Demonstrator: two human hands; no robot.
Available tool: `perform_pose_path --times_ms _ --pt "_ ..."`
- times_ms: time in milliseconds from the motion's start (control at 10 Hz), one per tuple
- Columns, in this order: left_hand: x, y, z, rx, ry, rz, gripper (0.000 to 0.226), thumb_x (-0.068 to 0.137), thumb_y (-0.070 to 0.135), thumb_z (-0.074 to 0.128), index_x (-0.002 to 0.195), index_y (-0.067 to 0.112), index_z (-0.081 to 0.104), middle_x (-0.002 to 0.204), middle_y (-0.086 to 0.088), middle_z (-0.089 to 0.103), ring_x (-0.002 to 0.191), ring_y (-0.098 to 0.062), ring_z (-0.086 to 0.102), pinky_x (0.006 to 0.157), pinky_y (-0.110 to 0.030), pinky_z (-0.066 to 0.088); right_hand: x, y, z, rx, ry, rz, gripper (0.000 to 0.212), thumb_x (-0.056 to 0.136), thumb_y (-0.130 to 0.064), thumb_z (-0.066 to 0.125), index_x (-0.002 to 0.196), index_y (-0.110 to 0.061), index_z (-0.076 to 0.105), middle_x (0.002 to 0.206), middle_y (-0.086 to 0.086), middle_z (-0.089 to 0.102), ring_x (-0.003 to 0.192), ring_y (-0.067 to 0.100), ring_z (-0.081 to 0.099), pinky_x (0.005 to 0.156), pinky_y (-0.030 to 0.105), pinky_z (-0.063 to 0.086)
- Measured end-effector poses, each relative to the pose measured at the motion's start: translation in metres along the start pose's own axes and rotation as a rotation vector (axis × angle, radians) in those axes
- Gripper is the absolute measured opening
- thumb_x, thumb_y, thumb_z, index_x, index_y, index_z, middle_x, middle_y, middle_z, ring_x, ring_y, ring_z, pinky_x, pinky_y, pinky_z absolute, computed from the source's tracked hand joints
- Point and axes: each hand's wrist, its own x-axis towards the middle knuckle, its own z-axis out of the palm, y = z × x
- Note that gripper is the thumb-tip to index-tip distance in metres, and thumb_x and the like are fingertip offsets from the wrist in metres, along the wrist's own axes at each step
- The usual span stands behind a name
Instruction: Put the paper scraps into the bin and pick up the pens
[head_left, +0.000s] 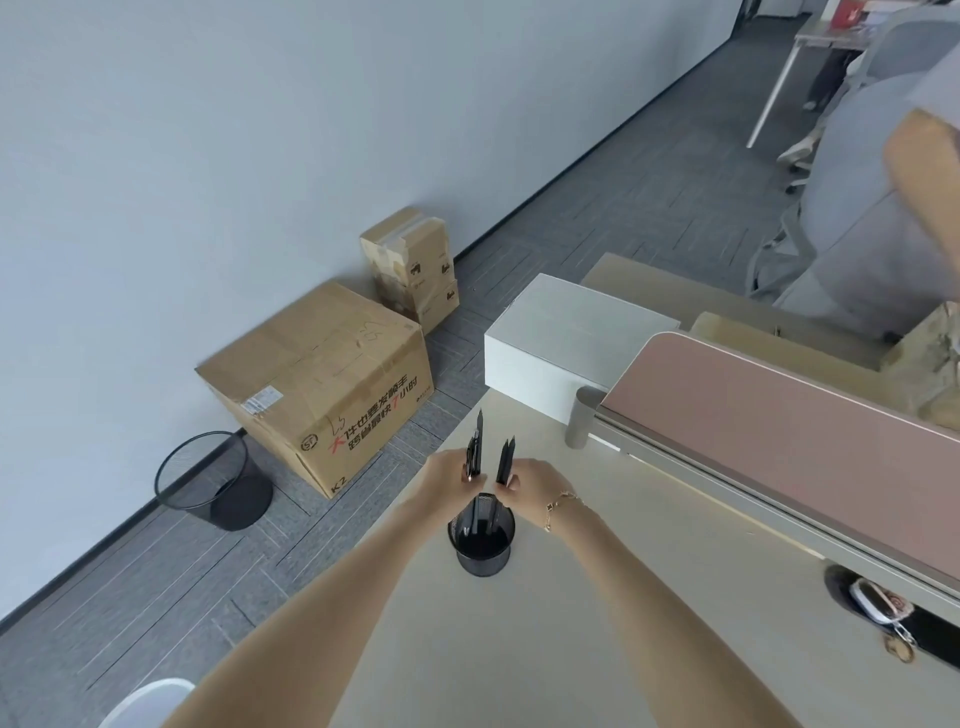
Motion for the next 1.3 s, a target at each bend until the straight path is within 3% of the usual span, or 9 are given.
perform_pose_path --times_ms 200,300,500,600,700,900,1000,1200,1300 --pt "0.02 -0.028 0.034 0.095 -0.107 -0.112 0.036 0.08 0.013 0.059 0.052 0.016 0.036 0.054 0.001 0.038 0.048 -0.011 0.03 0.051 -0.027 0.024 0.015 0.018 0.029 -0.092 -0.111 0.062 0.034 0.08 -0.03 0.051 0.051 -0.02 0.037 0.059 -0.002 0.049 0.069 0.024 0.05 0.055 0.025 0.036" --pt "0.024 -0.037 0.047 0.141 -0.117 -0.181 0.042 0.077 0.019 0.062 0.047 0.017 0.033 0.049 0.002 0.035 0.044 -0.012 0.029 0.044 -0.027 0.022 0.018 0.014 0.033 -0.144 -0.111 0.061 0.021 0.08 -0.03 0.051 0.062 -0.019 0.051 0.075 0.008 0.062 0.072 0.027 0.055 0.06 0.025 0.038" --pt "0.026 -0.037 0.047 0.195 -0.165 -0.196 0.036 0.076 0.016 0.059 0.048 0.016 0.036 0.052 0.0 0.041 0.064 -0.028 0.054 0.052 -0.028 0.034 0.025 0.006 0.038 -0.198 -0.13 0.122 0.021 0.08 -0.024 0.051 0.061 -0.016 0.046 0.072 0.006 0.059 0.073 0.026 0.053 0.063 0.026 0.038" --pt "0.022 -0.037 0.04 0.148 -0.183 -0.191 0.013 0.075 0.008 0.06 0.063 0.011 0.055 0.069 -0.008 0.06 0.083 -0.03 0.064 0.06 -0.028 0.043 0.025 0.003 0.04 -0.207 -0.132 0.109 0.016 0.083 -0.026 0.05 0.079 -0.015 0.06 0.092 0.011 0.067 0.087 0.029 0.063 0.064 0.026 0.039" --pt "0.016 -0.044 0.035 0.081 -0.176 -0.133 0.014 0.076 0.001 0.062 0.089 0.001 0.067 0.082 -0.009 0.065 0.08 -0.021 0.062 0.066 -0.023 0.045 0.022 0.005 0.041 -0.2 -0.119 0.109 0.012 0.083 -0.02 0.047 0.08 -0.019 0.059 0.087 0.009 0.062 0.092 0.028 0.062 0.067 0.026 0.04" --pt "-0.004 -0.052 0.01 0.021 -0.134 -0.112 0.022 0.078 -0.003 0.058 0.091 0.01 0.068 0.076 -0.001 0.059 0.074 -0.018 0.06 0.072 -0.026 0.049 0.005 0.004 0.03 -0.164 -0.079 0.12 0.022 0.081 -0.015 0.047 0.095 -0.011 0.063 0.106 0.009 0.066 0.102 0.03 0.06 0.079 0.031 0.049" --pt "-0.013 -0.053 -0.001 0.04 -0.127 -0.083 0.023 0.074 -0.003 0.052 0.074 0.018 0.064 0.072 0.001 0.058 0.069 -0.018 0.055 0.067 -0.026 0.045 -0.007 -0.002 0.021 -0.176 -0.077 0.138 0.017 0.08 -0.013 0.046 0.09 -0.01 0.06 0.104 0.011 0.065 0.099 0.03 0.06 0.075 0.03 0.047" --pt "-0.036 -0.042 -0.019 0.006 -0.147 -0.038 0.024 0.082 0.002 0.051 0.097 0.011 0.068 0.096 -0.002 0.068 0.09 -0.019 0.065 0.079 -0.033 0.054 -0.037 -0.011 0.006 -0.185 -0.047 0.18 0.029 0.083 -0.013 0.047 0.108 -0.007 0.059 0.112 0.012 0.062 0.105 0.029 0.058 0.086 0.032 0.048" --pt "-0.054 -0.043 -0.026 -0.01 -0.127 -0.007 0.024 0.084 0.011 0.053 0.103 0.015 0.065 0.102 0.0 0.067 0.093 -0.014 0.063 0.082 -0.032 0.055 -0.055 -0.012 0.006 -0.116 -0.046 0.14 0.023 0.075 -0.007 0.042 0.083 -0.002 0.062 0.085 0.023 0.058 0.071 0.028 0.051 0.066 0.028 0.041"
